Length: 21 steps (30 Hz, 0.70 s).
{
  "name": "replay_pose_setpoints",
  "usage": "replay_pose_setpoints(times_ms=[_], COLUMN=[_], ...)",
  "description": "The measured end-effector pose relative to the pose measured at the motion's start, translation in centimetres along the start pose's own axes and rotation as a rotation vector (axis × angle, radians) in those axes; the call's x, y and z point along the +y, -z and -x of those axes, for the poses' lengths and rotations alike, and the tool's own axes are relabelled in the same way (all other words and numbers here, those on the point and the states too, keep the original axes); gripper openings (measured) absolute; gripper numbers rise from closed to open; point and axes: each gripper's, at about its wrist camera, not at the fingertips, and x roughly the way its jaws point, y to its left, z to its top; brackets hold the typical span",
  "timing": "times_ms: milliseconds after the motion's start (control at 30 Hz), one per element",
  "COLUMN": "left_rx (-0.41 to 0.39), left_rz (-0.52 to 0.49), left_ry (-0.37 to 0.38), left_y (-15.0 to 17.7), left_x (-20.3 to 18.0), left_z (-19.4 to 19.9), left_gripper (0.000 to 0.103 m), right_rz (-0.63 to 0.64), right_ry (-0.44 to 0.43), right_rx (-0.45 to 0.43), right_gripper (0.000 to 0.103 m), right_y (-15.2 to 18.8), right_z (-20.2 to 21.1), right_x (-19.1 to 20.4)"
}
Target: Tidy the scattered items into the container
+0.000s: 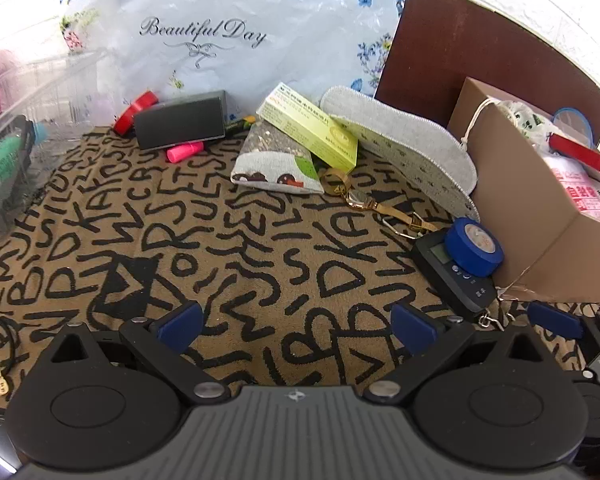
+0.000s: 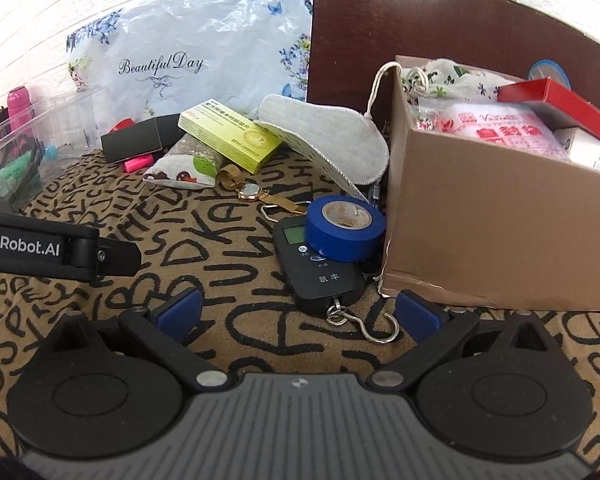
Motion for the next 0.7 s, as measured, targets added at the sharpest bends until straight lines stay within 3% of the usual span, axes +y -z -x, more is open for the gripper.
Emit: replay_pose_setpoints(times_ms=[67,367,700], left_rx=[0.012,0.051,0.084], left_rz=[-0.001,-0.005,0.018], left_ry=[0.001,0.002,0.004], left_y=[-0.1,-0.9,-1.9], left_x=[0.0,0.0,0.5], left_z=[-0.5,-3.0,-4.9], left_gripper=[0.103,0.103,0.103], right_rz=[-0.001,0.000,0.034], right_ry=[-0.009,-0.015,-0.008], right_rx=[0.012,0.046,0.027], right_gripper=[0.083,0.078,0.059], right_y=[-0.1,-0.2,-1.0], right_z=[-0.7,-3.3,-5.1], right_x=[-0.2,-0.5,-0.1])
